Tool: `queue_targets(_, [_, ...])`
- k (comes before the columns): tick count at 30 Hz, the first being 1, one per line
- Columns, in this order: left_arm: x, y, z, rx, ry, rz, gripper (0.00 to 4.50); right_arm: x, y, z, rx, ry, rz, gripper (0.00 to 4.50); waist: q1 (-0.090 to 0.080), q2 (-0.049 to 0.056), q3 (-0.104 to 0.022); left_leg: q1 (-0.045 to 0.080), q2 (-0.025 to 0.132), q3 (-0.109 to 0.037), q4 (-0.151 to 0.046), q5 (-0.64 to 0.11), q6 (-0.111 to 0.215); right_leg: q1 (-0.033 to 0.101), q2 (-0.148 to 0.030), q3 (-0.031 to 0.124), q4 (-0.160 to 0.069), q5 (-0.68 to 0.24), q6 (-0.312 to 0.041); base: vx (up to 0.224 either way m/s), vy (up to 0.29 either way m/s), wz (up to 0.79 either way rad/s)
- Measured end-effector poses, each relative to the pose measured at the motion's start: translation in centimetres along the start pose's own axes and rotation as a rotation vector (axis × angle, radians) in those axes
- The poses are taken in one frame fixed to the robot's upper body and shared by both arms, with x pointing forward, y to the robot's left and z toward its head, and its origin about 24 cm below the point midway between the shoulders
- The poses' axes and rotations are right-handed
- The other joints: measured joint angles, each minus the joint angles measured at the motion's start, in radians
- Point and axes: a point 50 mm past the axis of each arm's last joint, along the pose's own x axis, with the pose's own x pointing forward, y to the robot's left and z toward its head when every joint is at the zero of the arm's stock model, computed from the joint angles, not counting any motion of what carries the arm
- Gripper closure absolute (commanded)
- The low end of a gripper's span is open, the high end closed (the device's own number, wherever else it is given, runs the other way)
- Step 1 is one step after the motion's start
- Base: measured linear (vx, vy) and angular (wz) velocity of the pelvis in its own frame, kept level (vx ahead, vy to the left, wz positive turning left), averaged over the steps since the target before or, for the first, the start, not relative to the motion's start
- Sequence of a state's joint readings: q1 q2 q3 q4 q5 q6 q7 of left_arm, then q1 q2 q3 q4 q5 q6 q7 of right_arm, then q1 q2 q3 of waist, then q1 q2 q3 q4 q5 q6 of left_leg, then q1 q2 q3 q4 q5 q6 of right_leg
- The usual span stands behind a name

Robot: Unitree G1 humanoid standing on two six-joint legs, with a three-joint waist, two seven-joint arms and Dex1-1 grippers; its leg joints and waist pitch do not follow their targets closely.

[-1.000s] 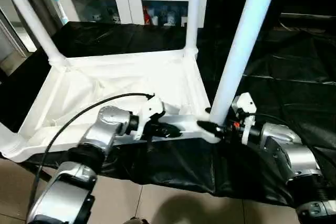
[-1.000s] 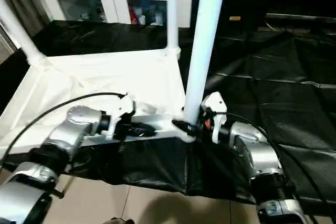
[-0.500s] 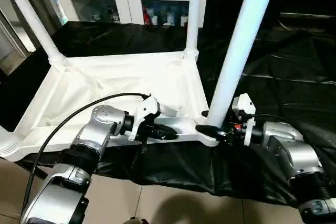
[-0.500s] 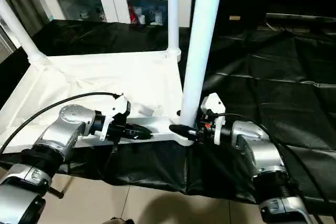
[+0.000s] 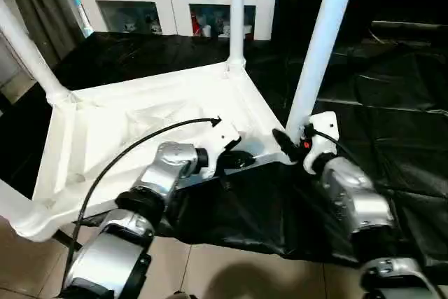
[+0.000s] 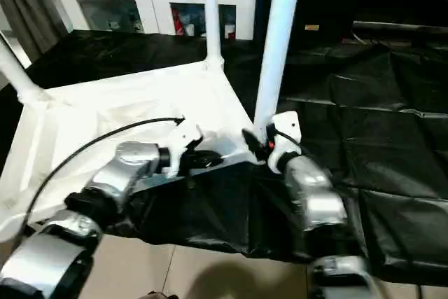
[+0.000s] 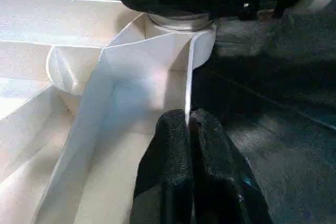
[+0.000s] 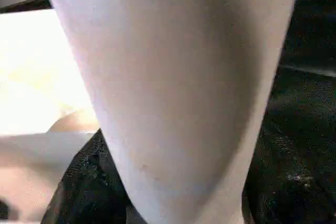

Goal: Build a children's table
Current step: Rotate leg to tighten

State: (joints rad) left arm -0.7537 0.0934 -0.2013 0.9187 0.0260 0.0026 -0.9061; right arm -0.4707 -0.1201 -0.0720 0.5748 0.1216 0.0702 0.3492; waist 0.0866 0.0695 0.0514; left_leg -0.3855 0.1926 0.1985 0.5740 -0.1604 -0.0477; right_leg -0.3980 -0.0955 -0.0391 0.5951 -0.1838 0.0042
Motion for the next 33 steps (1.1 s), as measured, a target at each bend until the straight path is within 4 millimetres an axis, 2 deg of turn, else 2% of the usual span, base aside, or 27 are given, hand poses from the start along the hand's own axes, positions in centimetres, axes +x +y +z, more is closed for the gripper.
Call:
queue_targets(3, [0.0,0.0,-0.1,0.001,-0.001,-0.002,4.50,0.0,0.2,0.0,0.024,-0.009,0.013,1.35,0.000,0.002,-0.001,0.000,0.000,0.000,0.000,0.000,0.000,0.000,0.000,0.000,0.000,0.000,0.000,0.000,0.000,0.00])
queue_targets(5, [-0.1,0.0,-0.1,0.001,-0.001,-0.009,4.50,-0.1,0.1,0.0,0.031,-0.010,0.039,1.06,0.000,0.003,-0.002,0.000,0.000,0.000,0.000,0.000,0.000,0.000,0.000,0.000,0.000,0.000,0.000,0.000,0.000,0.00])
queue_targets(12, [-1.5,0.3,-0.3,0.018,0.012,-0.117,4.50,-2.3,-1.2,0.4,-0.041,0.048,0.325,1.06,0.002,0.006,-0.002,-0.003,0.001,-0.001,-0.001,0.000,0.000,-0.003,0.001,-0.002,-0.001,-0.001,0.002,0.000,0.000,0.00])
queue_targets(21, [-5.2,-0.3,-1.6,0.023,0.055,-0.347,4.50,-4.8,-1.4,0.3,-0.060,0.170,0.728,1.06,0.006,0.005,0.000,-0.005,0.003,0.001,0.000,0.000,0.000,-0.004,0.001,-0.002,-0.001,-0.002,0.003,0.000,0.000,0.00])
queue_targets(27, [-6.0,-0.4,-1.7,0.013,0.080,-0.383,4.50,-5.1,-1.0,0.3,-0.068,0.183,0.808,1.06,0.004,0.000,0.003,-0.006,0.003,0.001,0.000,0.000,0.000,-0.005,0.001,-0.002,-0.001,-0.002,0.002,0.000,0.000,0.00])
queue_targets(33, [-6.2,-0.4,-1.3,0.015,0.075,-0.384,4.50,-5.0,-0.9,0.7,-0.055,0.175,0.838,1.60,0.004,-0.003,0.005,-0.006,0.003,0.001,0.000,0.000,0.000,-0.005,0.001,-0.002,-0.001,-0.002,0.002,0.000,0.000,0.00])
